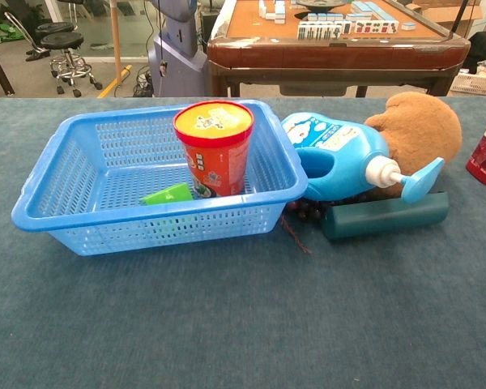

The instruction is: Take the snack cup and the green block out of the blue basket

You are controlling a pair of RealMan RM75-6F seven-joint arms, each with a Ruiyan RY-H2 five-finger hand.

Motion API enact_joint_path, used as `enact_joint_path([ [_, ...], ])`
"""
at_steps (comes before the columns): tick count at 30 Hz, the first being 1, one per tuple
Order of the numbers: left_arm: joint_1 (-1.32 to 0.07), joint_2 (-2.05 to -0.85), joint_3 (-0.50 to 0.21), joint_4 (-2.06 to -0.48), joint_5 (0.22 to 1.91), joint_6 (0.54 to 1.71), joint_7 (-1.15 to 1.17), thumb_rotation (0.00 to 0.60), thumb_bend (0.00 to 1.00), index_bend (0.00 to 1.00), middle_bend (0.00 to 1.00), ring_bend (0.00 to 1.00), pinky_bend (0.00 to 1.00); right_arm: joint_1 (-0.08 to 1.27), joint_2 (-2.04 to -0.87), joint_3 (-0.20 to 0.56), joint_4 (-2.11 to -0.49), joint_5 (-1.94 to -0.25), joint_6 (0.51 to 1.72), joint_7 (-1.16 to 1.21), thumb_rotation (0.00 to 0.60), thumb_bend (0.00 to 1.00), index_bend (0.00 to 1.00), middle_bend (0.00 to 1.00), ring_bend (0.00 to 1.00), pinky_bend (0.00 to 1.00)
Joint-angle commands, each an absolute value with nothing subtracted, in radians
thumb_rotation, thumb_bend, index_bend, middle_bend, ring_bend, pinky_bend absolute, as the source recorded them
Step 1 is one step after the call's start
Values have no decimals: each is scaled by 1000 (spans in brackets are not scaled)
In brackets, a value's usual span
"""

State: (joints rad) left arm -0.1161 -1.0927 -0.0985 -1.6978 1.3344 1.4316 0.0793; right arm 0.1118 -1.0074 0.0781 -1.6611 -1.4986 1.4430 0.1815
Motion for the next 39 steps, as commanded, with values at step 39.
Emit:
enact_joint_path([
  [39,-83,-1083,-78,-1682,1401,1480,10,600,188,96,58,82,132,685,-1152,274,-1758,-1397,837,134,600,120,118,151,139,372],
])
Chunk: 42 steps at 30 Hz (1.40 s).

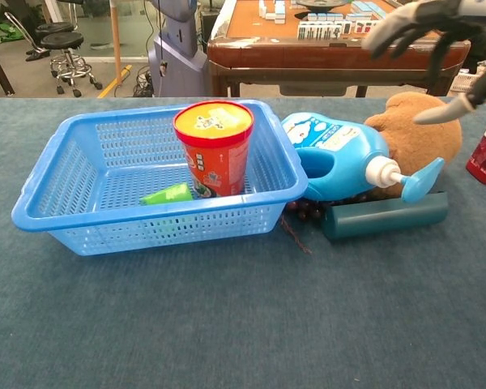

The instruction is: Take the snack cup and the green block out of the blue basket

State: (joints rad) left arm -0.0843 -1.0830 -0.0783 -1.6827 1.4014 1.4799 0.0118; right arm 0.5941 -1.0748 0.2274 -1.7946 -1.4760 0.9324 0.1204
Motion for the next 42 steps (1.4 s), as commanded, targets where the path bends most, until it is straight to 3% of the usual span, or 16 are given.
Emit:
enact_joint_path([
  [1,-82,-1082,-77,-1681,1401,1481,9,600,188,96,58,82,132,709,-1171,280,-1742,-1380,813,132,600,110,91,132,121,346],
  [4,-80,-1082,-76,-1678,1401,1481,7,600,188,96,58,82,132,781,-1234,296,-1683,-1320,742,115,600,74,21,81,71,274],
  [8,-76,-1081,-75,-1673,1397,1480,5,600,189,96,58,82,132,855,-1310,314,-1604,-1254,687,101,600,40,0,40,30,222],
  [25,-69,-1084,-75,-1655,1381,1471,-4,600,188,95,58,82,132,1031,-1567,322,-1291,-1148,590,125,600,30,0,33,26,214],
  [42,-69,-1081,-77,-1649,1373,1456,-19,600,188,95,58,82,132,1088,-1705,319,-1125,-1223,576,272,600,37,0,74,35,213],
])
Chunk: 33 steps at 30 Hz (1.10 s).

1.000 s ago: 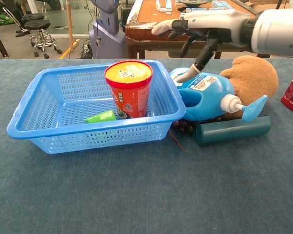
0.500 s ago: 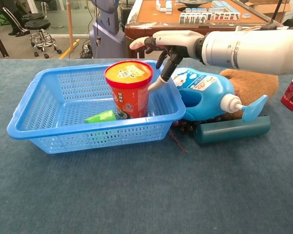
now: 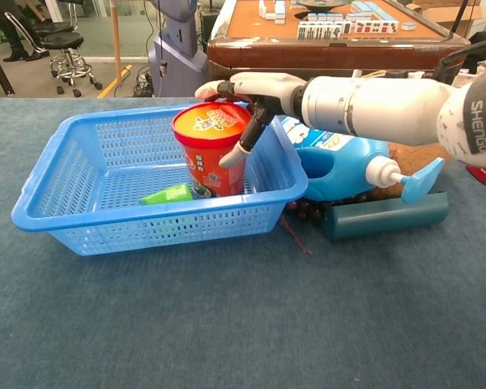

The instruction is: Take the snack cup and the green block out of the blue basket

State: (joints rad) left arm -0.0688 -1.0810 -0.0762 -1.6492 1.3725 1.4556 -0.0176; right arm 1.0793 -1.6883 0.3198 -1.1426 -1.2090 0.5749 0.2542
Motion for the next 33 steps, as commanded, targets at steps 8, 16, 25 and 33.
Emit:
enact_joint_path([
  [8,-68,-1079,-77,-1641,1366,1448,-31,600,189,95,58,82,132,1110,-1779,313,-1054,-1256,601,309,600,111,120,168,116,249],
  [16,-63,-1075,-76,-1634,1363,1446,-45,600,188,110,58,82,132,1114,-1854,308,-978,-1274,668,296,600,354,505,345,293,460],
  [25,-60,-1065,-79,-1642,1366,1453,-45,600,188,110,58,82,132,1090,-1782,347,-1057,-1309,762,360,600,392,559,387,336,523],
  [33,-58,-1059,-84,-1656,1368,1463,-39,600,188,109,58,82,132,1035,-1603,400,-1225,-1291,825,366,600,392,559,388,337,523],
])
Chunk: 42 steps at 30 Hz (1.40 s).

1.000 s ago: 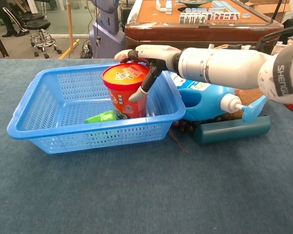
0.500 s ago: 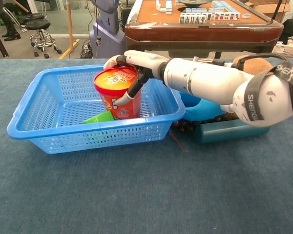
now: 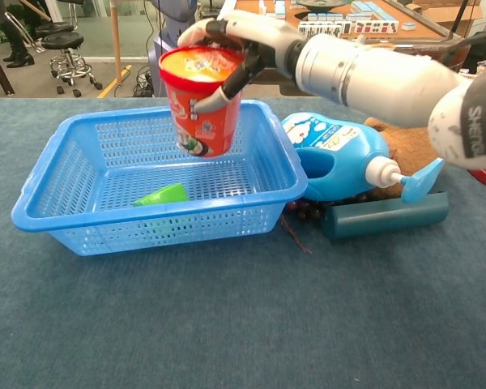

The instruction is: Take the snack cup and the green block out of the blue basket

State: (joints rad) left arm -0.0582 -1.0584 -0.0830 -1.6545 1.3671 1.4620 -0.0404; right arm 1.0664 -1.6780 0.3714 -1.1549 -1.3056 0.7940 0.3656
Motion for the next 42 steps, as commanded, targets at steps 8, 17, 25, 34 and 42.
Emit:
enact_joint_path([
  [8,-60,-1060,-82,-1659,1375,1462,-38,600,188,107,58,82,132,970,-1467,452,-1295,-1206,868,350,600,392,559,387,337,523],
  [17,-61,-1061,-77,-1662,1379,1457,-32,600,189,106,58,82,132,968,-1472,437,-1124,-1099,809,285,600,392,559,387,337,523],
  [25,-58,-1062,-75,-1662,1375,1457,-29,600,189,106,58,82,132,996,-1589,397,-878,-1050,703,285,600,384,559,373,337,523],
  [34,-52,-1058,-73,-1664,1374,1461,-34,600,189,106,58,82,132,1029,-1696,382,-690,-1059,587,360,600,311,401,255,226,416],
  [42,-52,-1057,-73,-1663,1376,1458,-41,600,188,106,58,82,132,1033,-1695,364,-662,-1091,518,389,600,278,49,68,45,189],
])
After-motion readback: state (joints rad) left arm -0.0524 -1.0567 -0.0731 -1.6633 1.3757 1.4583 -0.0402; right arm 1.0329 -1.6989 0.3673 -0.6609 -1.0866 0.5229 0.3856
